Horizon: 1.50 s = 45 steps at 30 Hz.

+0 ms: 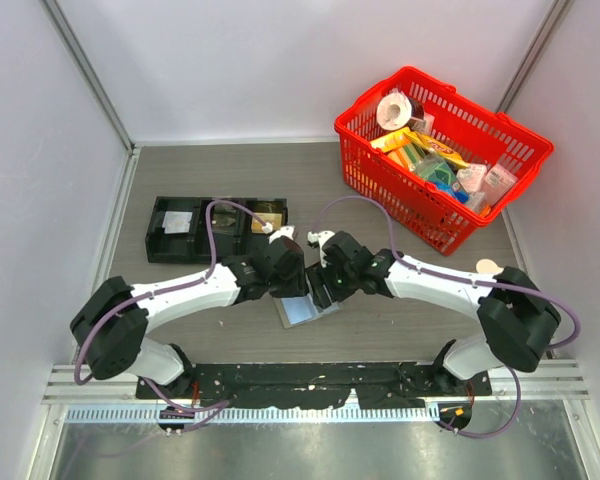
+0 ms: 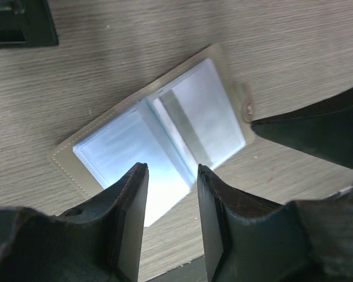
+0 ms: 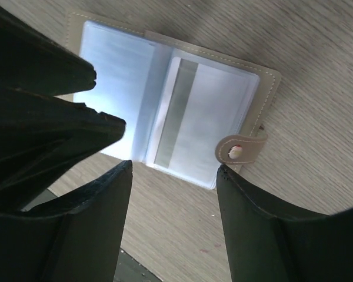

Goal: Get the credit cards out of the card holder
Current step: Remove the credit card from the card holder.

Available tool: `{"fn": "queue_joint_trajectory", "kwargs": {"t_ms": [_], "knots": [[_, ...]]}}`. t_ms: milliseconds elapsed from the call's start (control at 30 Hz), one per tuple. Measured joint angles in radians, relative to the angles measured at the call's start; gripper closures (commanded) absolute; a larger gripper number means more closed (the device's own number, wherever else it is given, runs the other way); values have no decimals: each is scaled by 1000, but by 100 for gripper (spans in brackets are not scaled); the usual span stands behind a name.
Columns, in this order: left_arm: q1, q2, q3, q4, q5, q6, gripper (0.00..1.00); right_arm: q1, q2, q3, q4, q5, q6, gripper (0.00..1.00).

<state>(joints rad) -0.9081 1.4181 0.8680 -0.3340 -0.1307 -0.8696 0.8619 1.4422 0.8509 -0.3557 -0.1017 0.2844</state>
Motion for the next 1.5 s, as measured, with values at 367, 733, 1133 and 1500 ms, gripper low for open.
{"fn": "queue_joint_trajectory", "kwargs": {"t_ms": [367, 733, 1133, 1500], "knots": [[0, 38, -96, 16, -23, -34, 65, 0, 103, -5, 12, 45, 30, 39], [0, 9, -173, 34, -45, -84, 69, 0, 105, -19, 26, 27, 59, 42], [0, -4, -190, 49, -45, -101, 70, 0, 58, -19, 10, 11, 62, 40], [0, -4, -192, 51, -44, -109, 70, 2, 59, -19, 8, 54, 76, 40]]}}
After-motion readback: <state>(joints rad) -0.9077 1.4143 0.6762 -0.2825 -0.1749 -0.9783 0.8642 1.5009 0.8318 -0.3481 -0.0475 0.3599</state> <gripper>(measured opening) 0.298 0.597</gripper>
